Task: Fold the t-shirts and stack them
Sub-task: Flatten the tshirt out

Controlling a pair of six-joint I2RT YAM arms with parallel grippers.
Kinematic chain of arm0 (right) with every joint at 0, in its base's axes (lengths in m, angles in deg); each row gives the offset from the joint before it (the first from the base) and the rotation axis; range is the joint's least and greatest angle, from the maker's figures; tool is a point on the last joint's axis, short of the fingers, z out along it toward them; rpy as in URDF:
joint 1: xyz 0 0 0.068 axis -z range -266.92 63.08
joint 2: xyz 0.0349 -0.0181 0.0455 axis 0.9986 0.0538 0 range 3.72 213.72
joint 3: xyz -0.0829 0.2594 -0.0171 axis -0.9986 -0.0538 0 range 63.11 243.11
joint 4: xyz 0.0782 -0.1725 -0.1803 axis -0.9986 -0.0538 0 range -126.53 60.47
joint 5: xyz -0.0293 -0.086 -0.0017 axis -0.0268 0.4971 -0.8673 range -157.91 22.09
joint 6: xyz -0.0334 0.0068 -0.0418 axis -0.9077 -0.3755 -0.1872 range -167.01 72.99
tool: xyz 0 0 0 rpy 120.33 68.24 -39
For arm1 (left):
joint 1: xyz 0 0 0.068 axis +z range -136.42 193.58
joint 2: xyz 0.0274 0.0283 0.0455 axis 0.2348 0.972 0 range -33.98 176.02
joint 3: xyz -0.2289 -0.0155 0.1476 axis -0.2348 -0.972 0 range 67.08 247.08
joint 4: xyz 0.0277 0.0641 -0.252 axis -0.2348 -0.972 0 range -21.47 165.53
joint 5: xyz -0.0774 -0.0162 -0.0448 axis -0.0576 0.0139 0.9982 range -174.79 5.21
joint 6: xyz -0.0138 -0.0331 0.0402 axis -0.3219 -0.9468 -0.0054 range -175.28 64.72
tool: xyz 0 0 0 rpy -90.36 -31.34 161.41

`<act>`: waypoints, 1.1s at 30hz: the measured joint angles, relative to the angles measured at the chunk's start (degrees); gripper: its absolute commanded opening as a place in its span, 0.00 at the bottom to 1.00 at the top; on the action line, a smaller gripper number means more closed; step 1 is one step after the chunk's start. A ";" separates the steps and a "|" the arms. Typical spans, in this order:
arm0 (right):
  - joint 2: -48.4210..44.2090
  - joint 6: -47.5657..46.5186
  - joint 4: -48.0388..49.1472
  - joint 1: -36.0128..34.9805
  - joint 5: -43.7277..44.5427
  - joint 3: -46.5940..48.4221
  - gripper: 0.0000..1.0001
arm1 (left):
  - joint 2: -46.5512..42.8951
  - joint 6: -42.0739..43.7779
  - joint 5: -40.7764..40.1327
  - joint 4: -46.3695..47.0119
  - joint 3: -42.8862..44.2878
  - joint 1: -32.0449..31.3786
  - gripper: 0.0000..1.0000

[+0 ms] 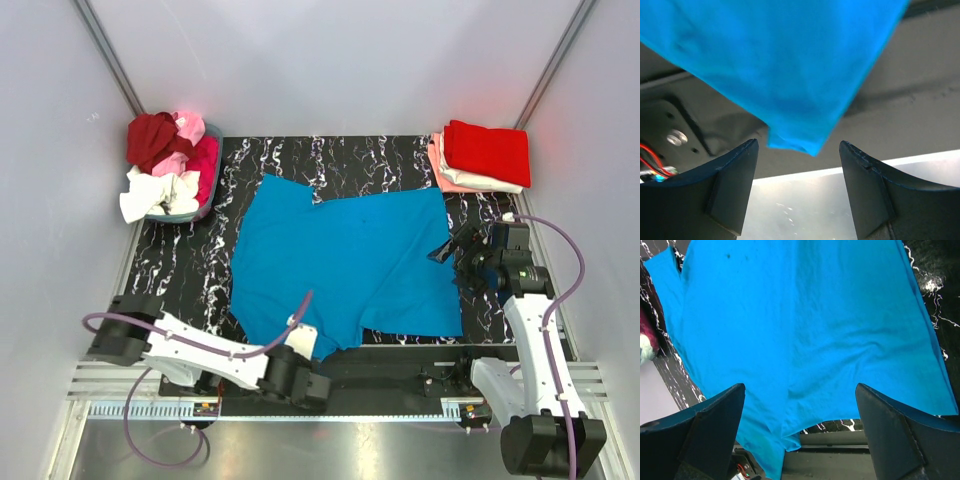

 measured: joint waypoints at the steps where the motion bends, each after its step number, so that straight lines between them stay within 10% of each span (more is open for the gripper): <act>1: -0.02 0.00 -0.22 0.00 -0.02 0.00 1.00 | 1.36 -0.90 0.04 -0.20 0.87 -1.01 0.72; 7: -0.02 -0.02 -0.90 -0.02 -0.15 -0.17 1.00 | 9.18 -4.81 0.44 -0.55 4.50 -4.72 0.40; 16: -0.02 -0.24 -1.07 -0.04 -1.31 -0.28 1.00 | 10.82 -5.31 0.17 -1.07 4.46 -4.63 0.39; 19: -0.02 -0.24 -1.07 -0.04 -1.46 -0.28 1.00 | 11.08 -5.20 0.09 -0.87 4.44 -4.57 0.26; 21: -0.02 -0.31 -1.11 -0.04 -1.51 -0.28 1.00 | 11.15 -4.63 -0.28 -0.44 4.33 -4.39 0.00; 25: -0.24 0.42 -2.71 -1.09 -0.92 -0.28 1.00 | 9.99 -3.72 -1.29 0.52 3.08 -4.17 0.00; 33: -6.34 11.91 -8.85 -28.15 8.98 -7.85 1.00 | -13.53 -8.17 -4.98 -6.16 -3.72 -1.64 0.00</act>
